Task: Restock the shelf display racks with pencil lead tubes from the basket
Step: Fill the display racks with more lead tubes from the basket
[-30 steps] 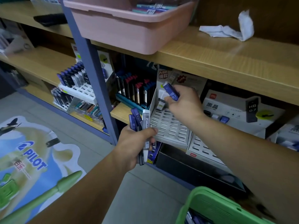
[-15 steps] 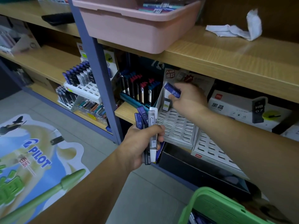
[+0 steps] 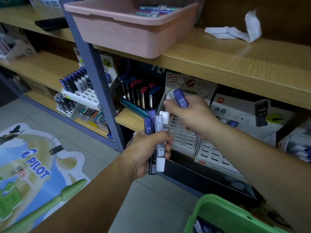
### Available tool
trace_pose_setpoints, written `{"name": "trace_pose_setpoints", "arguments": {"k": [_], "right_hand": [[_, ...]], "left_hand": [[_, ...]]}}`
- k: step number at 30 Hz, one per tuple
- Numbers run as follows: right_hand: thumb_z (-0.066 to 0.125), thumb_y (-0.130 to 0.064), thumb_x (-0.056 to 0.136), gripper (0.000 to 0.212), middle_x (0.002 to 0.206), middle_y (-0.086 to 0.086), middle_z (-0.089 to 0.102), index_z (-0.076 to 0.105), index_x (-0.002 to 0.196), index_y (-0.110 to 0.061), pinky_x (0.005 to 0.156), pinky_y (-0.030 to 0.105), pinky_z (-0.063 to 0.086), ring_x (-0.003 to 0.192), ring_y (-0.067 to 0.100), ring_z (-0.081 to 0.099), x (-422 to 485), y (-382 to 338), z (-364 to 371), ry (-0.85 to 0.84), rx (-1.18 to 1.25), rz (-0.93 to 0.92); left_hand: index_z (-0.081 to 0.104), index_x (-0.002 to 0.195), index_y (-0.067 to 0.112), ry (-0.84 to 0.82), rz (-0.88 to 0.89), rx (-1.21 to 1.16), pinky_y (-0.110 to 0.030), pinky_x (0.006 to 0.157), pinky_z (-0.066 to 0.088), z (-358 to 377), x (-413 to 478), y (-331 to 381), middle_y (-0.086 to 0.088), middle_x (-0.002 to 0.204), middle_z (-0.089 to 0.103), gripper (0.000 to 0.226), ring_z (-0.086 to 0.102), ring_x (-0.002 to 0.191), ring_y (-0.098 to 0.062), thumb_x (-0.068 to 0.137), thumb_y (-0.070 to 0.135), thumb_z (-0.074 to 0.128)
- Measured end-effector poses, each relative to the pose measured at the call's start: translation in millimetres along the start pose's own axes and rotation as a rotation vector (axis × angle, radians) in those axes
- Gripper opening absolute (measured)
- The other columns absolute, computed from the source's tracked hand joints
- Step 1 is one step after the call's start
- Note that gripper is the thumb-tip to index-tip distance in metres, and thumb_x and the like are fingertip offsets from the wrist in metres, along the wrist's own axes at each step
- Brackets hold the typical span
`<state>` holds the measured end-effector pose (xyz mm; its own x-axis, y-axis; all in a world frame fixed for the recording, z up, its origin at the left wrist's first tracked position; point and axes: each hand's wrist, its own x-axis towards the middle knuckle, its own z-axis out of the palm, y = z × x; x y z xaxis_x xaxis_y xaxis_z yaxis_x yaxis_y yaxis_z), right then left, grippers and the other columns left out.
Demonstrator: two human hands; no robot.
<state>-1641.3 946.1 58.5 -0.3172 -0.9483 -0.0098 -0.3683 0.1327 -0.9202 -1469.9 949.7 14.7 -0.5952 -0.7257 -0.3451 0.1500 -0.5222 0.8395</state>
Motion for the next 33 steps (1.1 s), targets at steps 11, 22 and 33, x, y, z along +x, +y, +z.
{"name": "trace_pose_setpoints", "arguments": {"k": [11, 22, 33], "right_hand": [[0.067, -0.041, 0.098, 0.028, 0.06, 0.001, 0.05, 0.066, 0.093, -0.013, 0.04, 0.021, 0.031, 0.045, 0.014, 0.039, -4.4, -3.1, -24.5, 0.222, 0.148, 0.253], [0.079, -0.021, 0.091, 0.015, 0.069, 0.0, 0.061, 0.065, 0.097, -0.022, 0.041, 0.024, 0.032, 0.048, 0.014, 0.042, -24.9, 3.3, -13.4, 0.065, 0.25, 0.189], [0.079, -0.024, 0.089, 0.018, 0.096, -0.011, 0.07, 0.066, 0.1, -0.03, 0.086, 0.032, 0.054, 0.09, 0.014, 0.068, 19.6, 14.1, 3.2, 0.224, -0.005, -0.014]], "left_hand": [[0.065, 0.102, 0.008, 0.086, -0.012, 0.068, -0.031, 0.054, 0.047, -2.1, -1.9, -9.9, -0.012, 0.079, 0.06, 0.013, 0.053, 0.059, -0.018, 0.091, 0.006, 0.071], [0.065, 0.11, 0.005, 0.347, 0.133, 0.094, -0.033, 0.055, 0.051, 7.3, 4.8, -1.9, -0.014, 0.084, 0.072, 0.021, 0.067, 0.066, -0.021, 0.092, 0.009, 0.075], [0.064, 0.101, 0.005, 0.279, 0.049, -0.018, -0.032, 0.055, 0.049, 2.7, 4.6, -0.2, -0.014, 0.081, 0.065, 0.006, 0.057, 0.061, -0.019, 0.095, 0.003, 0.065]]}}
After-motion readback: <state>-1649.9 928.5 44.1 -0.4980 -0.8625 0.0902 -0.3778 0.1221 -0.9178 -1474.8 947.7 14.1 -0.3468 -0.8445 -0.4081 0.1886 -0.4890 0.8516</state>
